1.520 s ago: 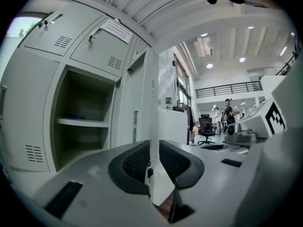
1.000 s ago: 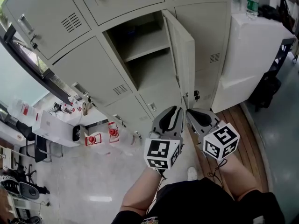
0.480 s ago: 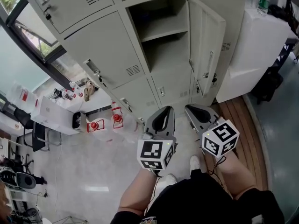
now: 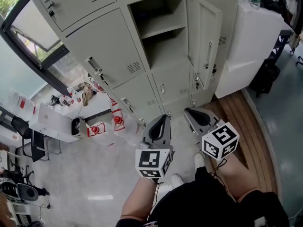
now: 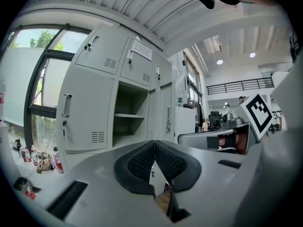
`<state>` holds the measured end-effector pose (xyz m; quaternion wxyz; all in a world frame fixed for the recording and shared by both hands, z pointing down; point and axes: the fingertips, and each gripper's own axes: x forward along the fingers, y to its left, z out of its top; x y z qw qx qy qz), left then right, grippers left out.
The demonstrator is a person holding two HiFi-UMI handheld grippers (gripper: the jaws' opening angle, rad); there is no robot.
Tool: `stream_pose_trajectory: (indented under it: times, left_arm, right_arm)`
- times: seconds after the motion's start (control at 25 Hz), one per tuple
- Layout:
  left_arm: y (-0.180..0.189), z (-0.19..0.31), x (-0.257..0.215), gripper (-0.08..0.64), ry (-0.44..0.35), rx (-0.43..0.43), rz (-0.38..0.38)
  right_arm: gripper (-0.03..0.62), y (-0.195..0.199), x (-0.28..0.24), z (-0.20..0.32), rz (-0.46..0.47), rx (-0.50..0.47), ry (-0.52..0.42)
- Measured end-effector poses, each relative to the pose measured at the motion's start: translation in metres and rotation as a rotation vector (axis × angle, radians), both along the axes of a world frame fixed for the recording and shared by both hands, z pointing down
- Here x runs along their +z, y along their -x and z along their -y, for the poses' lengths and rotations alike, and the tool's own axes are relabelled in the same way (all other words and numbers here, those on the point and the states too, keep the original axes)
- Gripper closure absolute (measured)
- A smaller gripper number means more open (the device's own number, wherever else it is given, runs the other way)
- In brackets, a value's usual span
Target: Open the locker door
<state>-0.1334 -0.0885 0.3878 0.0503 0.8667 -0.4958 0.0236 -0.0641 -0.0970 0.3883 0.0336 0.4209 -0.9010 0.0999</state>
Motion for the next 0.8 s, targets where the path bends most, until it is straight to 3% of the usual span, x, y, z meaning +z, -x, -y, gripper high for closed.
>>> stream_pose_trajectory:
  times: [0.8]
  left_arm:
    - [0.022,-0.051,-0.001,0.541,-0.019,0.054,0.005]
  right_arm:
    - [0.538,0.008,-0.005,-0.051,-0.043,0.072,-0.037]
